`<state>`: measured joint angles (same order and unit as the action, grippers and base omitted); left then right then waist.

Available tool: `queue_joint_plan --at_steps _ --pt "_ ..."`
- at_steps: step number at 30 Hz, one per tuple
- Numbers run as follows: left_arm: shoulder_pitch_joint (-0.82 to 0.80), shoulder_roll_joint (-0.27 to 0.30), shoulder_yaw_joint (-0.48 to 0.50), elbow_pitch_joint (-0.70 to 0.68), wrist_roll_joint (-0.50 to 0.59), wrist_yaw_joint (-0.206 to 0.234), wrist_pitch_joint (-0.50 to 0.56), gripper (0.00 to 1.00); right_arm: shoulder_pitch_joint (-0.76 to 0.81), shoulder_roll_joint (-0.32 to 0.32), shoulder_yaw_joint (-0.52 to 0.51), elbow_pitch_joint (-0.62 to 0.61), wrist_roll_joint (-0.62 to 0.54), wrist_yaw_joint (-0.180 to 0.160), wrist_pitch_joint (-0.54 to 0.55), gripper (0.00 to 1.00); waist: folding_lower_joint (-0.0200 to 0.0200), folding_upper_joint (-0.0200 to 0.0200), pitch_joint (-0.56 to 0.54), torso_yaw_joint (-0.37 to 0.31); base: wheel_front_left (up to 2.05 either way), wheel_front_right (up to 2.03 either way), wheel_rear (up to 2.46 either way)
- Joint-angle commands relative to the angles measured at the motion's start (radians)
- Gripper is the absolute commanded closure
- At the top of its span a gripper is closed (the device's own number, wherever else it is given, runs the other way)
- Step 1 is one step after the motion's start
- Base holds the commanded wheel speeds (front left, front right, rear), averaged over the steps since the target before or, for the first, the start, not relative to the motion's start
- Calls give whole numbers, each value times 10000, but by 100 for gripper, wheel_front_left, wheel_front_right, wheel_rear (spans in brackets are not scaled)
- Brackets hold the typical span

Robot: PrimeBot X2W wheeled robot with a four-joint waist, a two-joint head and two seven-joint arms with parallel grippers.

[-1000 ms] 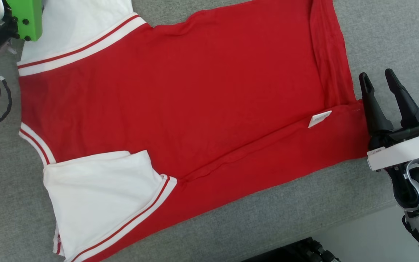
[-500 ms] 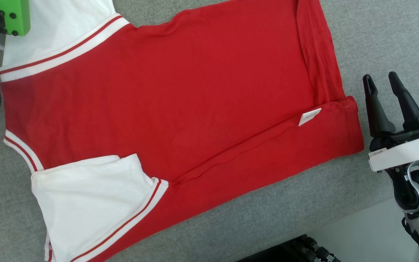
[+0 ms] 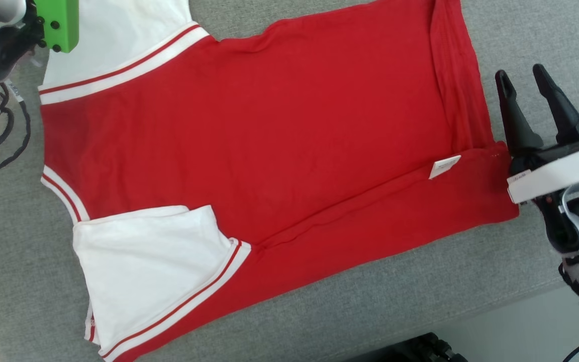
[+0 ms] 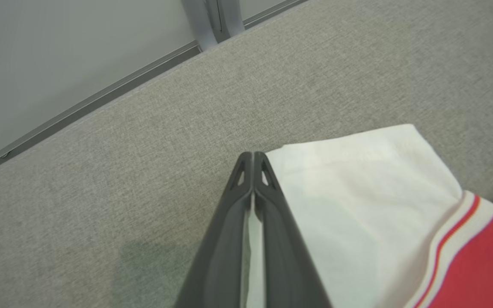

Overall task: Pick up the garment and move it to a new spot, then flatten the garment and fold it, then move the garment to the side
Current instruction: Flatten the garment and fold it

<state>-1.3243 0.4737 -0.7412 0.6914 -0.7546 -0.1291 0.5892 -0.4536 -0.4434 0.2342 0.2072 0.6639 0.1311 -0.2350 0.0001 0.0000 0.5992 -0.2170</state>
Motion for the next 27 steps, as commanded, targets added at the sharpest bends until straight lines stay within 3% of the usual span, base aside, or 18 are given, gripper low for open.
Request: queue_joint_plan --at_steps 1,13,26,27 --pt "123 59 -101 -196 -187 -9 -83 100 -478 -119 50 193 4 -6 282 0 -1 0 -263 332 0 0 0" --pt "258 101 -660 -1222 -869 -10 -12 100 -3436 409 466 2727 462 -3 3575 0 -1 0 -545 1174 0 0 0" --pt "252 52 -972 -1498 -1062 -11 -239 100 -5178 1268 544 5560 -734 -3 3659 0 -1 0 -598 1542 0 0 0" --pt "231 49 -991 -1496 -1063 -11 -264 100 -5252 1258 527 5667 -786 -3 3578 10 -1 0 -597 1556 0 0 0"
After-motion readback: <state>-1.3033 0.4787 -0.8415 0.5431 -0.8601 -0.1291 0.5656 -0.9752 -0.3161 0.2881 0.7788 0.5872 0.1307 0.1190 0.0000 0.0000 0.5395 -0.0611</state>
